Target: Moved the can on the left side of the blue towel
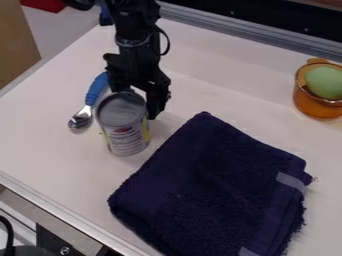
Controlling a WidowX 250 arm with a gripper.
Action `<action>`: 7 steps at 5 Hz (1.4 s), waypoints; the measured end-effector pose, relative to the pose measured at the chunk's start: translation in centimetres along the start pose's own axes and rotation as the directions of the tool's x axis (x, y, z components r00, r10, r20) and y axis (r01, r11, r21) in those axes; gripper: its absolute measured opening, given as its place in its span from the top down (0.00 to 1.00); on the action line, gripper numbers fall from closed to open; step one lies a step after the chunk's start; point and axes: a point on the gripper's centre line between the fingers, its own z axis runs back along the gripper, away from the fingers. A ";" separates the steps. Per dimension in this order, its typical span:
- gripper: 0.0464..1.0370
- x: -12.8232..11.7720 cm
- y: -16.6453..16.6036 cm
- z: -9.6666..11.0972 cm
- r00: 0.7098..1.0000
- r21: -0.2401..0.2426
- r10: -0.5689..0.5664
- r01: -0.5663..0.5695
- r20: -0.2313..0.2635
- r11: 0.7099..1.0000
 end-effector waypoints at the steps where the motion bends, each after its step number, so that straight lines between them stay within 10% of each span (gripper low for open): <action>1: 0.04 -0.9 0.2 -0.2 1.000 0.011 -0.022 0.022 -0.007 1.000; 7: 0.04 -6.0 0.5 1.0 0.991 -0.004 -0.122 0.122 -0.058 0.993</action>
